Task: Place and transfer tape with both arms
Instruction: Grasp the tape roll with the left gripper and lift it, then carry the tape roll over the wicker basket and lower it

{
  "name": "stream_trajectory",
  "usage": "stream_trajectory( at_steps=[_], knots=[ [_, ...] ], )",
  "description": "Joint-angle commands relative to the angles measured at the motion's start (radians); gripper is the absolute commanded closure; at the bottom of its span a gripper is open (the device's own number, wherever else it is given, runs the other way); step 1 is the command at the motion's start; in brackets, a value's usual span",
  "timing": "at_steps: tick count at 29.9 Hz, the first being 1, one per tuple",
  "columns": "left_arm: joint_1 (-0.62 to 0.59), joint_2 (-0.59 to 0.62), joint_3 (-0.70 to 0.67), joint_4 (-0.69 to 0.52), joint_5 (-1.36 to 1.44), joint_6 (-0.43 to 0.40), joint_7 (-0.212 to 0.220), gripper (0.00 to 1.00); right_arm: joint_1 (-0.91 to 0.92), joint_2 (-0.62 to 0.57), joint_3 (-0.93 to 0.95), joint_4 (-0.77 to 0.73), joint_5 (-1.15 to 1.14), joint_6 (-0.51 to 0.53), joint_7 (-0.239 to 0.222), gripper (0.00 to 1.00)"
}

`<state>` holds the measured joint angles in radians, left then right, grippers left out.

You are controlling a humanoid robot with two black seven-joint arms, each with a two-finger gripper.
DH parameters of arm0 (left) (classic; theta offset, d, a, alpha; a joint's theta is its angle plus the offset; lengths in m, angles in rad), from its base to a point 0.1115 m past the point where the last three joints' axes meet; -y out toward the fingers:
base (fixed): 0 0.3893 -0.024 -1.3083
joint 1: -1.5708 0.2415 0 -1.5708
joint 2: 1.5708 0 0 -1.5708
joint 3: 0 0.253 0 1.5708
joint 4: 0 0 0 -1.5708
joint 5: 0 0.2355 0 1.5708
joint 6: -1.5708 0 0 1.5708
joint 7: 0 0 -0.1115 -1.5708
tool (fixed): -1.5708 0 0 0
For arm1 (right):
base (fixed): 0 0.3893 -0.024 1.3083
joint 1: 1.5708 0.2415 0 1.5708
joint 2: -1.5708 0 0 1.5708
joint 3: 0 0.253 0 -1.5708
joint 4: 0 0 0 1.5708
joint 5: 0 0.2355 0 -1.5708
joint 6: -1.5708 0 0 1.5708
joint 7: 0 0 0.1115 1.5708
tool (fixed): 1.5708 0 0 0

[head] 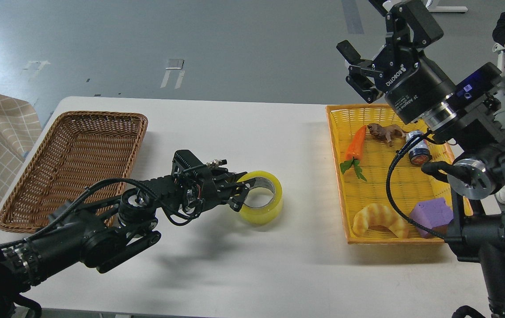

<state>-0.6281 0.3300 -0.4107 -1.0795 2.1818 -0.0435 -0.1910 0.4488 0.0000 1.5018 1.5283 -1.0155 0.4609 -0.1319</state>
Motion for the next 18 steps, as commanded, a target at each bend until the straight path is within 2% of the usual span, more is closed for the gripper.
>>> stream_trajectory(
  at_steps=[1,10,15,18],
  knots=[
    [-0.018,-0.002,0.000,-0.003,0.000,0.001,-0.001,0.87,0.001,0.000,0.000,0.000,0.000,0.001,0.000,0.00],
    [-0.068,0.014,0.000,-0.008,0.000,0.001,-0.008,0.87,0.002,0.000,0.000,-0.002,0.000,-0.001,0.000,0.00],
    [-0.131,0.138,-0.003,-0.013,0.000,0.001,-0.097,0.87,0.002,0.000,0.000,-0.004,0.000,-0.001,0.001,0.00],
    [-0.208,0.176,-0.002,-0.008,0.000,0.001,-0.116,0.87,0.002,0.000,0.000,-0.004,0.000,-0.001,0.001,0.00]
  ],
)
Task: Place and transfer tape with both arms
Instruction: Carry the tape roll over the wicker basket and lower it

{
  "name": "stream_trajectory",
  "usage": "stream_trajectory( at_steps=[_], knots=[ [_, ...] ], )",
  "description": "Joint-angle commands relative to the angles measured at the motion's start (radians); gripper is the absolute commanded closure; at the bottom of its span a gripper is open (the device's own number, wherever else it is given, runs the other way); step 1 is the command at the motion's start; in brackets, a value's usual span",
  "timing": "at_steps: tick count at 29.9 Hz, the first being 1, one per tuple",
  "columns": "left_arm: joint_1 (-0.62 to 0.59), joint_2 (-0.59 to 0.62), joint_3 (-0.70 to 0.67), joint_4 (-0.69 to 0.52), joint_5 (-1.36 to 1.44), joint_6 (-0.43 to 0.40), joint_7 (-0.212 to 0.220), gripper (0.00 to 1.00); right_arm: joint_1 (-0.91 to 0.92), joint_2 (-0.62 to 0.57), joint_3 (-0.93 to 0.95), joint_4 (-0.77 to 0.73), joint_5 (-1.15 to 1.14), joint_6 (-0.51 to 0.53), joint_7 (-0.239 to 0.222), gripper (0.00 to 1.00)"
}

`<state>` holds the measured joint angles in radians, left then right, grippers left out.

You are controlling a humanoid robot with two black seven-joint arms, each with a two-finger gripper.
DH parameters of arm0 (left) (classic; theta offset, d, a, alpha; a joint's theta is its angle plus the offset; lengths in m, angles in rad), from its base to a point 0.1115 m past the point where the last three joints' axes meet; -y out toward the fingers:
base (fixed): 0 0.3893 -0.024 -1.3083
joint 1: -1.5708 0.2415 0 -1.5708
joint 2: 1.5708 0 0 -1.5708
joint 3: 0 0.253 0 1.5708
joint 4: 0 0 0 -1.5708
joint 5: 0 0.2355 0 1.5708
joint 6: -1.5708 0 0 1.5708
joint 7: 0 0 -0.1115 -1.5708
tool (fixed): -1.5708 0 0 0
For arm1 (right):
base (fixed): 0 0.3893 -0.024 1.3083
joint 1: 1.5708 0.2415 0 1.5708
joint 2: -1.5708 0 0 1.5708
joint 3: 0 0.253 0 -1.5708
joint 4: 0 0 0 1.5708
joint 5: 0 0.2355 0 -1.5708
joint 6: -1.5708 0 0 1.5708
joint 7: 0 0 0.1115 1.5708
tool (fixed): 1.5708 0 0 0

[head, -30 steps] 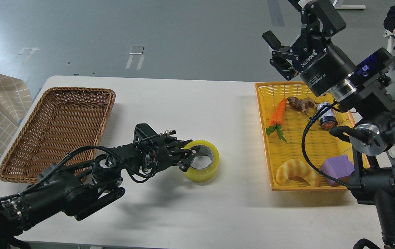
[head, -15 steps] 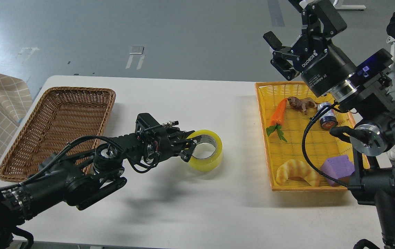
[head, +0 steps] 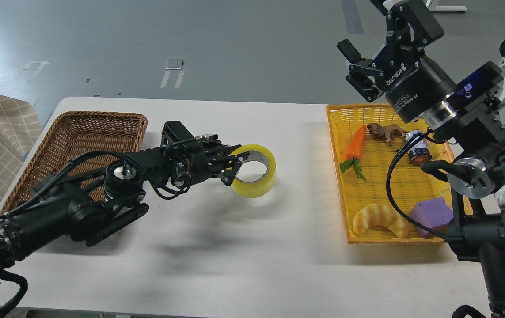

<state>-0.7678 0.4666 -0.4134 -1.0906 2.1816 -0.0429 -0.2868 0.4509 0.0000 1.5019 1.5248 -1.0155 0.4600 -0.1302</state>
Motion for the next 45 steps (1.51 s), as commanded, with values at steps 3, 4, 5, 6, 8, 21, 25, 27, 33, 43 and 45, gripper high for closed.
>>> stream_trajectory(
  at_steps=[3,4,5,6,8,21,25,27,33,43,45],
  knots=[
    [-0.102,0.082,0.002,0.005,0.000,0.000,-0.022,0.87,0.000,0.000,-0.002,-0.002,0.000,0.000,0.000,0.00],
    [-0.103,0.093,0.001,0.006,0.000,0.000,-0.020,0.87,0.000,0.000,-0.002,0.000,0.000,0.000,0.000,0.00],
    [-0.107,0.118,0.001,0.012,0.000,0.000,-0.011,0.87,0.000,0.000,-0.002,0.000,0.000,0.000,0.000,0.00],
    [-0.108,0.139,0.001,0.015,0.000,0.000,-0.009,0.87,0.000,0.000,-0.002,0.002,0.002,0.002,0.000,0.00],
    [-0.108,0.182,-0.001,0.017,0.000,0.003,-0.008,0.87,0.000,0.000,-0.003,0.000,0.002,0.003,0.000,0.00],
    [-0.078,0.484,0.010,0.018,-0.011,0.051,-0.043,0.87,-0.001,0.000,-0.008,-0.009,0.002,0.009,0.000,0.00],
    [0.017,0.512,0.022,0.028,-0.031,0.110,-0.049,0.87,-0.001,0.000,-0.008,-0.008,0.002,0.009,0.000,0.00],
    [0.053,0.517,0.024,0.057,-0.033,0.148,-0.051,0.87,-0.001,0.000,-0.008,-0.008,0.002,0.009,0.000,0.00],
    [0.082,0.507,0.025,0.156,-0.034,0.184,-0.098,0.87,-0.005,0.000,-0.009,-0.005,0.002,0.009,0.000,0.00],
    [0.123,0.504,0.025,0.242,-0.037,0.235,-0.152,0.87,-0.012,0.000,-0.011,-0.002,0.002,0.011,0.000,0.00],
    [0.153,0.506,0.025,0.255,-0.040,0.250,-0.153,0.86,-0.012,0.000,-0.012,0.002,0.002,0.011,0.000,0.00]
  ],
)
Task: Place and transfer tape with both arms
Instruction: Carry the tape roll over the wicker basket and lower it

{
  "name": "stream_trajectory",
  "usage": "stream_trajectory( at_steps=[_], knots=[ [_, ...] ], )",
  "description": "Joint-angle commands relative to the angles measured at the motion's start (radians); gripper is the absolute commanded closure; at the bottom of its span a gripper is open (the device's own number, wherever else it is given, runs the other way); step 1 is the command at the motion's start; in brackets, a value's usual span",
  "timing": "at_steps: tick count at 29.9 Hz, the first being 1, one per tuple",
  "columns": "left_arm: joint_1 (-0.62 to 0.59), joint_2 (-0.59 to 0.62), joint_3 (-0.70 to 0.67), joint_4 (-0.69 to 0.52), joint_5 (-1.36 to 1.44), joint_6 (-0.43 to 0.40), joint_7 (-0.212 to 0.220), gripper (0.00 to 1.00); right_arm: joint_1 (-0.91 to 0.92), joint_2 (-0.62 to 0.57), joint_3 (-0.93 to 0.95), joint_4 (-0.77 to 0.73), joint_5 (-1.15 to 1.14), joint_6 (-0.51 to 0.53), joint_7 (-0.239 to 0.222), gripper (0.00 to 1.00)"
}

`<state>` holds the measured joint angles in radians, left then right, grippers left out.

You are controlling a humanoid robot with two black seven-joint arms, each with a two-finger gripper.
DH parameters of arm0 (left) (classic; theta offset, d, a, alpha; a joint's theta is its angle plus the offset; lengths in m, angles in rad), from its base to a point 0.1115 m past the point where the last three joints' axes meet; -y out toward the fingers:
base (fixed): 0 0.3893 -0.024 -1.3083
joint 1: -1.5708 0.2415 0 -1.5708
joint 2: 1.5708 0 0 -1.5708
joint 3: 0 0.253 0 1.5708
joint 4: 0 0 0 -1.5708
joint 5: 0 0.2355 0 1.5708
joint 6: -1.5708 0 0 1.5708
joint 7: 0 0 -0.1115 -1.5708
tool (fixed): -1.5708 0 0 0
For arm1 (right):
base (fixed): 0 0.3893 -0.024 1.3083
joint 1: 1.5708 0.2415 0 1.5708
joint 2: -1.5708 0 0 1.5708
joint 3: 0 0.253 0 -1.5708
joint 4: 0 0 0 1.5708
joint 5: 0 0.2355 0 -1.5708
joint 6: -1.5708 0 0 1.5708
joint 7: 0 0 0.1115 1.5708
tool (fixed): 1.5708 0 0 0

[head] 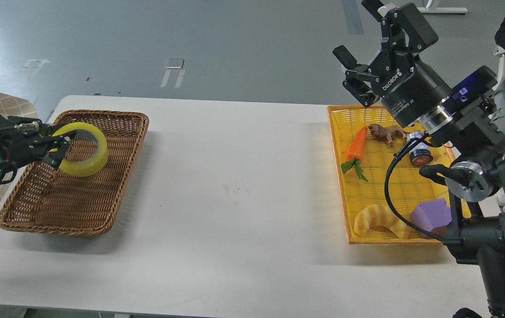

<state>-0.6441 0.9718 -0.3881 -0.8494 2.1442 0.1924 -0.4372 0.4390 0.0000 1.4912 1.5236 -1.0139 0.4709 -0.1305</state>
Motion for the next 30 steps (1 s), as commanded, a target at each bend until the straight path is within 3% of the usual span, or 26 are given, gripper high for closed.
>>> stream_trajectory(
  at_steps=[1,8,16,24,28,30],
  knots=[
    [0.034,-0.002,0.000,0.022,-0.006,0.022,-0.003,0.86,0.001,0.000,0.000,0.003,0.000,0.000,0.000,0.00],
    [0.063,-0.044,0.000,0.118,-0.040,0.084,-0.046,0.84,0.000,0.000,-0.002,0.003,0.000,0.000,0.000,0.00],
    [0.063,-0.105,0.000,0.217,-0.043,0.128,-0.051,0.79,-0.013,0.000,0.000,0.010,0.000,0.000,0.000,0.00],
    [0.049,-0.157,-0.002,0.351,-0.049,0.157,-0.051,0.62,-0.029,0.000,0.000,0.026,0.000,0.000,0.000,0.00],
    [0.049,-0.166,-0.002,0.371,-0.069,0.188,-0.051,0.34,-0.036,0.000,-0.002,0.026,0.000,0.000,0.000,0.00],
    [0.049,-0.166,-0.002,0.371,-0.070,0.190,-0.051,0.30,-0.036,0.000,-0.002,0.024,0.000,0.000,0.000,0.00]
  ],
)
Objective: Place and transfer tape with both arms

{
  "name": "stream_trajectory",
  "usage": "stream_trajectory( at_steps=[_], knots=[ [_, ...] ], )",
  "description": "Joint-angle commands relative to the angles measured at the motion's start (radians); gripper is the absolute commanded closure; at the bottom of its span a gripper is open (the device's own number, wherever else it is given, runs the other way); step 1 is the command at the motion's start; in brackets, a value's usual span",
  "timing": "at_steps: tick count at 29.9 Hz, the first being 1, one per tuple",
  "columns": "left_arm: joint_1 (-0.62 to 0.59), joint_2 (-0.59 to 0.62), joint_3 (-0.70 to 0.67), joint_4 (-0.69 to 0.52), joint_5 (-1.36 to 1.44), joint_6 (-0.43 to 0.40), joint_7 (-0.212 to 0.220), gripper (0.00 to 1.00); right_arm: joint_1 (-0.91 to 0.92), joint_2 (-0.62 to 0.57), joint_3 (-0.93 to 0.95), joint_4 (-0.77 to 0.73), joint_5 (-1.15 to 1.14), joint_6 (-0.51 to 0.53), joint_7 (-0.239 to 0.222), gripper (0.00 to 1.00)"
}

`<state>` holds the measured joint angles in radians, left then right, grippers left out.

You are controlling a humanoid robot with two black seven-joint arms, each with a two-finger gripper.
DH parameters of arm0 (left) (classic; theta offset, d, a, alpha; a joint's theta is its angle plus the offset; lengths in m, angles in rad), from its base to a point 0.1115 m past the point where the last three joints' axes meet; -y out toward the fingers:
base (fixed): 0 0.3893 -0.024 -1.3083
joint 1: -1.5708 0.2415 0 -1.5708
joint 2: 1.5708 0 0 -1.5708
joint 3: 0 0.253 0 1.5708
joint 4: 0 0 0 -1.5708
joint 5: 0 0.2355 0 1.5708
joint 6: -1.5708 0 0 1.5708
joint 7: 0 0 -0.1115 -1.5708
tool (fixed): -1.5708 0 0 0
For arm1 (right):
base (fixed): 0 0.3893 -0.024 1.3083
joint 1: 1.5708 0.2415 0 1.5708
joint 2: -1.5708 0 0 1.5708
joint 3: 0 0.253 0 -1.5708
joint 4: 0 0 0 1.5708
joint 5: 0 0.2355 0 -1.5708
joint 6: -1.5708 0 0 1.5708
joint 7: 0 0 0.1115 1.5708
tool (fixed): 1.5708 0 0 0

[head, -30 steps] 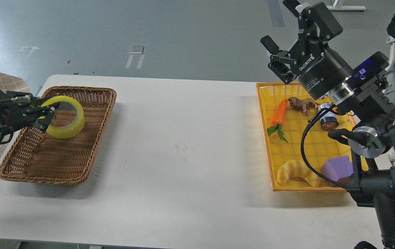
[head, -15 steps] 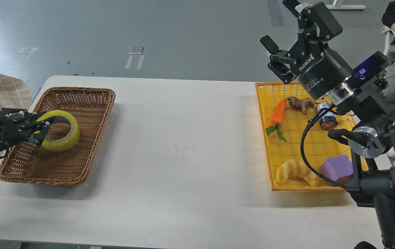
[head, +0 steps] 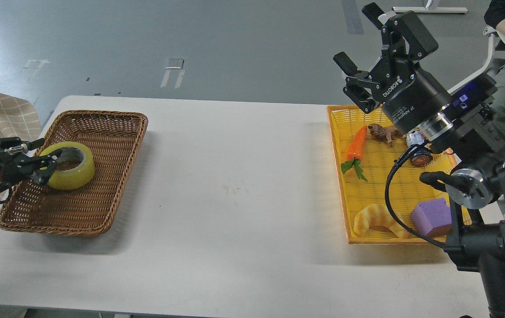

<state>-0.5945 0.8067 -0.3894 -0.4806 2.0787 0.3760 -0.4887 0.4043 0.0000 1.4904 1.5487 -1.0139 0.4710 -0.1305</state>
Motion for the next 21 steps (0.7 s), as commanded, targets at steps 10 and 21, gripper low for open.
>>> stream_trajectory(
  at_steps=[10,21],
  knots=[
    [-0.016,-0.012,-0.002,-0.007,-0.153,0.008,0.000,0.05,-0.005,0.000,-0.001,-0.001,0.000,0.000,0.000,0.00],
    [-0.177,-0.181,-0.003,-0.009,-0.529,0.009,0.000,0.02,-0.002,0.000,0.002,-0.002,-0.005,-0.002,0.000,0.00]
  ],
)
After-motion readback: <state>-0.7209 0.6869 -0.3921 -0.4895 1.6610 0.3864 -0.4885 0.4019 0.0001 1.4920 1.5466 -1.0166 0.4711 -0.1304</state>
